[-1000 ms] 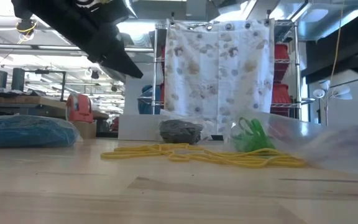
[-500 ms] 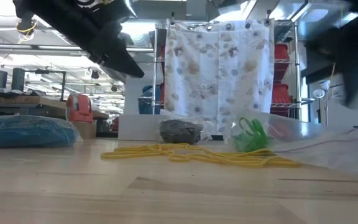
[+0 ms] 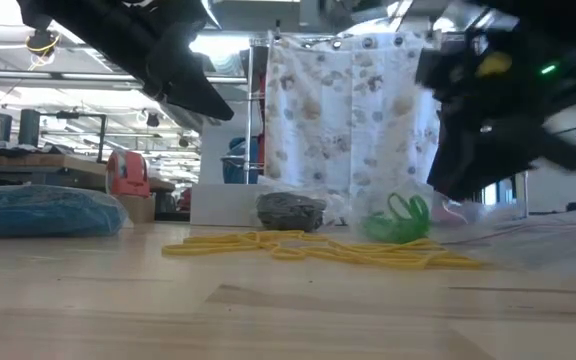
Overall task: Sort rubber bands
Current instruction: Open the transparent zip bag
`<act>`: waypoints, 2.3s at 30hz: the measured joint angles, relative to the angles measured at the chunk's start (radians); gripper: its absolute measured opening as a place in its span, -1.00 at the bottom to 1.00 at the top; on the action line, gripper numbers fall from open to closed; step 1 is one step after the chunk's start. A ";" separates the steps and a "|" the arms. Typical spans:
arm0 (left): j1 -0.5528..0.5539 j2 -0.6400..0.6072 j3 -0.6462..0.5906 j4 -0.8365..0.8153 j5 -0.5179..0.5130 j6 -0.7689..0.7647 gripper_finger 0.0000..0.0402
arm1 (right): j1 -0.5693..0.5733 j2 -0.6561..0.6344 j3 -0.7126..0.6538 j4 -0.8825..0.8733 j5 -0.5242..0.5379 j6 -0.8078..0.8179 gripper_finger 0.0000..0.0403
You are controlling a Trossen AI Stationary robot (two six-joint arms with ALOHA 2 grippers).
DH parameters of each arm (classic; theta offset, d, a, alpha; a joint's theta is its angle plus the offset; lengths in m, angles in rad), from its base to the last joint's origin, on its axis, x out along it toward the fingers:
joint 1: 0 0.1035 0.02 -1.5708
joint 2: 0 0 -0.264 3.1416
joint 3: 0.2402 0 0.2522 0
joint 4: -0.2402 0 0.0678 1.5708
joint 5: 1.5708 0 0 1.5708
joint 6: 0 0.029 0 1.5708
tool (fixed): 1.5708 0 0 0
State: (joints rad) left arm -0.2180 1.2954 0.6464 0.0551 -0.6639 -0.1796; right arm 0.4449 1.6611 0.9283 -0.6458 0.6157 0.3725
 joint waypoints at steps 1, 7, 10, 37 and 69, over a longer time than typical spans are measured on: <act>0.001 0.000 0.000 0.000 0.000 -0.012 -0.64 | -0.023 0.000 0.000 -0.044 0.048 0.052 -0.02; 0.002 0.000 0.000 0.001 0.000 -0.057 -0.64 | -0.106 -0.075 0.022 -0.220 0.046 0.127 -0.02; 0.002 0.000 0.000 0.000 0.000 -0.073 -0.64 | -0.096 -0.148 0.041 -0.205 -0.222 0.094 -0.02; -0.019 0.014 0.000 -0.017 0.000 -0.113 -0.64 | 0.014 -0.217 -0.225 0.241 -0.632 0.251 -0.02; -0.019 0.014 0.000 -0.011 0.108 -0.345 -0.64 | 0.014 -0.120 -0.179 0.264 -0.654 0.253 -0.96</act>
State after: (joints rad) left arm -0.2366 1.3090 0.6464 0.0437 -0.5562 -0.5249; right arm 0.4591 1.5406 0.7495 -0.3815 -0.0383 0.6258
